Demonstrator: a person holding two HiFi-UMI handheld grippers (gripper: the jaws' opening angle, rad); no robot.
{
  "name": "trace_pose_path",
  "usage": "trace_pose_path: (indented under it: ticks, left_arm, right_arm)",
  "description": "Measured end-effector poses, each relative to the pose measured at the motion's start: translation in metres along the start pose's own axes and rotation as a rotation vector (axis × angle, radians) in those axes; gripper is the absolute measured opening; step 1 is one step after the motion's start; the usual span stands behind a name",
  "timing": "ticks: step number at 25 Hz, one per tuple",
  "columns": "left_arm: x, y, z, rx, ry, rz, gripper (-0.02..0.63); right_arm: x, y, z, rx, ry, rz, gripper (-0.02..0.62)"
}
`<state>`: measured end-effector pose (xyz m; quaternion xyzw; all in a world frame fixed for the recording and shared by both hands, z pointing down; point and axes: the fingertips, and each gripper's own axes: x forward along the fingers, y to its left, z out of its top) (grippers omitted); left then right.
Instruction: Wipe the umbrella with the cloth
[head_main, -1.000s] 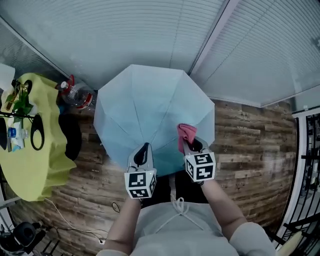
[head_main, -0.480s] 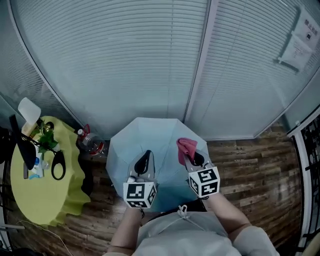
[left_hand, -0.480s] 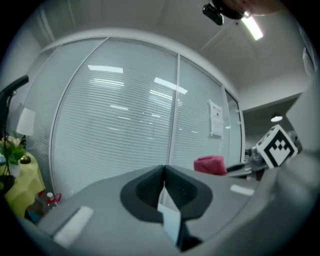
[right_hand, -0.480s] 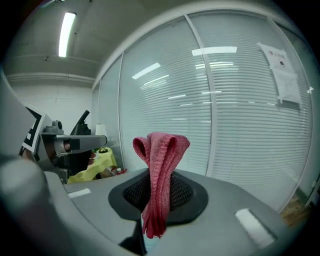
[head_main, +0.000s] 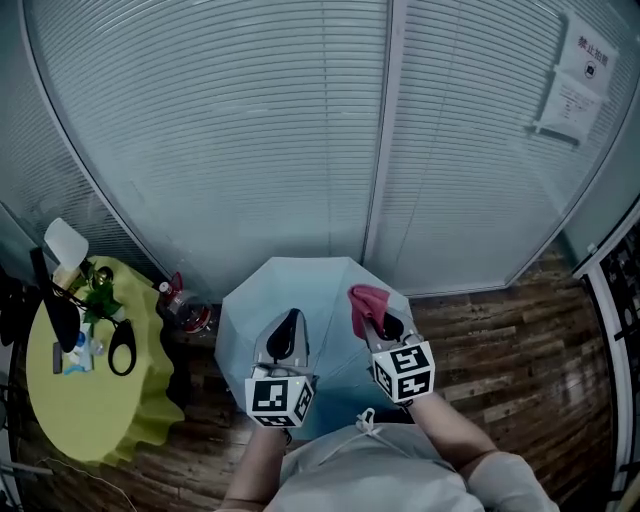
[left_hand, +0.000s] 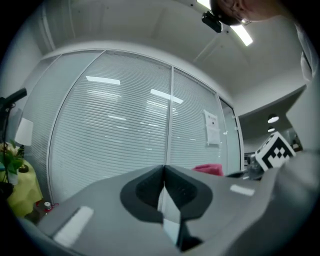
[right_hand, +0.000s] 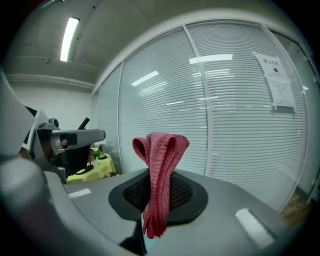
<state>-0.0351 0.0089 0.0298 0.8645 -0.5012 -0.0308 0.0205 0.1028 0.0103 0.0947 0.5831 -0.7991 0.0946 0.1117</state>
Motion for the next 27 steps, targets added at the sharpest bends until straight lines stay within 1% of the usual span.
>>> trace_pose_path:
  ticks: [2, 6, 14, 19, 24, 27]
  left_arm:
    - [-0.002, 0.003, -0.005, 0.002, 0.015, 0.011, 0.006]
    - [0.0, 0.008, -0.011, -0.005, 0.027, 0.026, 0.006]
    - [-0.003, 0.013, -0.009, -0.004, 0.023, 0.02, 0.006]
    - [-0.004, 0.01, -0.006, -0.008, 0.017, 0.012, 0.006]
    - [-0.007, 0.01, -0.005, 0.0, 0.019, 0.004, 0.006]
    - [-0.009, 0.012, -0.004, 0.003, 0.022, 0.0, 0.006]
  right_arm:
    - [-0.001, 0.003, -0.005, -0.009, 0.006, -0.003, 0.054]
    - [0.001, 0.006, -0.002, -0.06, -0.003, -0.021, 0.054]
    - [0.006, 0.022, 0.009, -0.069, -0.019, -0.007, 0.052]
    - [0.003, 0.024, 0.012, -0.073, -0.039, -0.001, 0.054]
    - [-0.001, 0.026, 0.019, -0.074, -0.085, -0.028, 0.053]
    - [-0.003, 0.029, 0.019, -0.074, -0.093, -0.036, 0.054]
